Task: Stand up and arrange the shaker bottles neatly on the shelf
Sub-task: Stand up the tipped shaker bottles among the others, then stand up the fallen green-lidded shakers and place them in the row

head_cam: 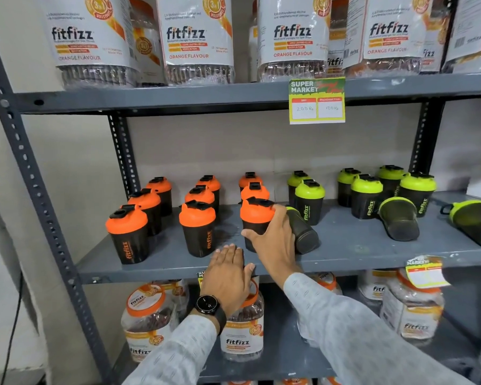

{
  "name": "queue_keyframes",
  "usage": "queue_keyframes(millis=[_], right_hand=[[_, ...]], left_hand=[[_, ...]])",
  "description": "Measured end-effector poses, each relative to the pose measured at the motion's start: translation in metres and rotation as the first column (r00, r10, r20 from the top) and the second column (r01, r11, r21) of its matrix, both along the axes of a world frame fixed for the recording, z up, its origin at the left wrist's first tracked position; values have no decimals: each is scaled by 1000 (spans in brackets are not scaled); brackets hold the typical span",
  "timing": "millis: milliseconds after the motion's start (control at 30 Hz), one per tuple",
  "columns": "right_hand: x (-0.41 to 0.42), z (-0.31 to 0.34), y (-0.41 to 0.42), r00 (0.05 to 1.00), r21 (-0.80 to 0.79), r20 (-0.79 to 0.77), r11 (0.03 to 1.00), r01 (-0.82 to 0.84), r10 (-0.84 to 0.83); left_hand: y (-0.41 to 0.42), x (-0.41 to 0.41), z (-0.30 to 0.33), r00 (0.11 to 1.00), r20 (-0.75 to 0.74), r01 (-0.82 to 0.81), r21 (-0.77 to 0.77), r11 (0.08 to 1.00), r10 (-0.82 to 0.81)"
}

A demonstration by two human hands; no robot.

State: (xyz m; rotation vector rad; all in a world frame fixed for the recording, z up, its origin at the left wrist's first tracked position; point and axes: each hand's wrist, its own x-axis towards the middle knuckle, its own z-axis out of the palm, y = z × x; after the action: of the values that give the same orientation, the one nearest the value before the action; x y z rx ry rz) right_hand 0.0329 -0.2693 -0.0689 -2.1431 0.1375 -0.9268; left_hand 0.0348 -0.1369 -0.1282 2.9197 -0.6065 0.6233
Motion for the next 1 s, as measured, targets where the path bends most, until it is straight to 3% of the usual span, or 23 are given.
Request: queue_keyframes(millis=[133,300,367,467,533,600,667,833,933,1000], right_hand=[[-11,9,-10,999,-93,50,996,-1,5],[-15,34,-51,983,-189,147,973,136,-109],[-4,42,-73,986,-184,29,969,165,-162],[13,50,-100,923,-176,-333,975,139,-192],[17,55,-108,848,-26,-526,998,66,-69],[18,57,-112,787,210,-606,978,17,116],[17,56,-114,720,305,-661,952,1,211],[16,52,-116,775,407,-575,913,-7,262],[14,53,-120,862,503,-424,864,-29,276],[14,51,-124,930,495,-310,869,-18,196]], left_hand=[[0,2,-3,1000,24,3,0,1000,-3],[-3,1,-6,998,62,-2,-27,1000,4],[-4,0,-5,998,57,-8,-25,1000,9],[-4,-2,-3,999,51,-11,-19,1000,12],[-4,-3,-1,999,44,-10,-18,1000,11],[-4,-4,1,999,31,-13,-5,1000,13],[-4,-4,2,1000,17,-11,3,1000,11],[-3,-5,4,1000,-2,-14,10,1000,14],[-4,-5,3,1000,-2,-22,6,1000,22],[-4,-5,2,1000,-1,-26,3,1000,26]])
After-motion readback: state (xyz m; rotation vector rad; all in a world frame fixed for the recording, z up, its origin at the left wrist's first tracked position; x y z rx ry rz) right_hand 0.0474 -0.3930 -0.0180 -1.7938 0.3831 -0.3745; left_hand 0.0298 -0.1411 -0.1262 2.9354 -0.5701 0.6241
